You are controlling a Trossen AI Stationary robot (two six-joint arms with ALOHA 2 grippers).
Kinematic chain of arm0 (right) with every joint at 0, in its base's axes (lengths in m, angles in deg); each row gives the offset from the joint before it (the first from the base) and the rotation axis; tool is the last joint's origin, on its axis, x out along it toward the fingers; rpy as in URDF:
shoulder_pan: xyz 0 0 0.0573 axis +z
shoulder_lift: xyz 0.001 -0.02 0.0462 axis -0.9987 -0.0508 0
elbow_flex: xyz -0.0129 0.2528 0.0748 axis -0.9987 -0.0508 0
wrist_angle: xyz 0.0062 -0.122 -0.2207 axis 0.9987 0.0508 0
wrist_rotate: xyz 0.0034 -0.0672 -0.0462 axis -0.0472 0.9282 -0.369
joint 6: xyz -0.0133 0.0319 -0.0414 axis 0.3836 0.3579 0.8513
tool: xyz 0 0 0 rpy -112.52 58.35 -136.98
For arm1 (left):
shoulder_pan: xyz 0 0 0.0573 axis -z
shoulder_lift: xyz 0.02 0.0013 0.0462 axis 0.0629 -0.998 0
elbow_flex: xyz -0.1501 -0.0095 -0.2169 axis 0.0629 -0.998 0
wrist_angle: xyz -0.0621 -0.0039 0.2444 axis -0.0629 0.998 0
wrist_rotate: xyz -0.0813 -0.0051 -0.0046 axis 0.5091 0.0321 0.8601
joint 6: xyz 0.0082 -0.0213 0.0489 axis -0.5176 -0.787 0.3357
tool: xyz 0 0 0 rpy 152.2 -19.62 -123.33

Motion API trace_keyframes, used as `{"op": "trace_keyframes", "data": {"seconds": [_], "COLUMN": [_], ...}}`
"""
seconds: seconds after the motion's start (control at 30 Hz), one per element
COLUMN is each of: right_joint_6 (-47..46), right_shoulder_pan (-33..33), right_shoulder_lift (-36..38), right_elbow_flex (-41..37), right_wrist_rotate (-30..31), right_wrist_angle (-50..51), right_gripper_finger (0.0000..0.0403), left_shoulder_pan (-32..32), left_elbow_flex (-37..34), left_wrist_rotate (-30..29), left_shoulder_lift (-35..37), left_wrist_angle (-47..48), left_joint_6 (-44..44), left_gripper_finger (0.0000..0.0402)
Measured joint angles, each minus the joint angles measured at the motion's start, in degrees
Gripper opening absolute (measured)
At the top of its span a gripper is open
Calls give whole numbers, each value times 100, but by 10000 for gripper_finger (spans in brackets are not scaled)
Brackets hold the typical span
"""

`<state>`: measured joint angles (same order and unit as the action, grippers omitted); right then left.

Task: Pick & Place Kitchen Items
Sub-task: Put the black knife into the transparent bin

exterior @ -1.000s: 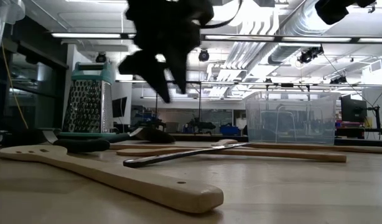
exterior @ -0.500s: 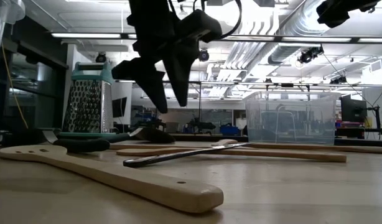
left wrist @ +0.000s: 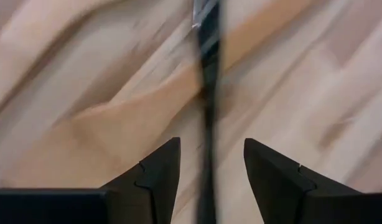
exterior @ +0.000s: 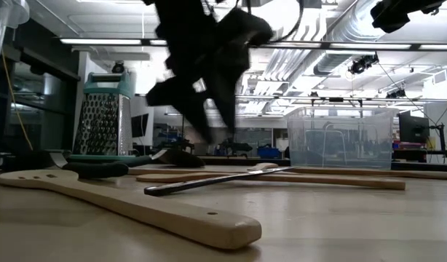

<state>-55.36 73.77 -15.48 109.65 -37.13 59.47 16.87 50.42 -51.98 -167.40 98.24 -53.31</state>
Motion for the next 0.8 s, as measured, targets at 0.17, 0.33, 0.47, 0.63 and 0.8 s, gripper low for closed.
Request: {"op": "trace_keyframes", "data": {"seconds": [0.17,0.33,0.47,0.63,0.8], "right_joint_6": [-23,-117,-131,-142,-151], "right_shoulder_pan": [0,-4,-7,-7,-7], "right_shoulder_lift": [-2,-17,-33,-35,-35], "right_elbow_flex": [0,0,0,0,0], "right_wrist_rotate": [2,2,2,2,2], "right_wrist_angle": [10,10,22,22,29], "right_gripper_finger": [176,176,176,176,176], "left_shoulder_pan": [143,328,445,484,475], "left_elbow_flex": [-10,-17,-4,10,8], "left_wrist_rotate": [27,-114,-281,-599,-782], "left_shoulder_lift": [-219,-368,-427,-479,-490], "left_wrist_angle": [-81,-313,-237,-333,-315], "left_joint_6": [43,497,723,883,977], "left_gripper_finger": [173,173,173,173,173]}}
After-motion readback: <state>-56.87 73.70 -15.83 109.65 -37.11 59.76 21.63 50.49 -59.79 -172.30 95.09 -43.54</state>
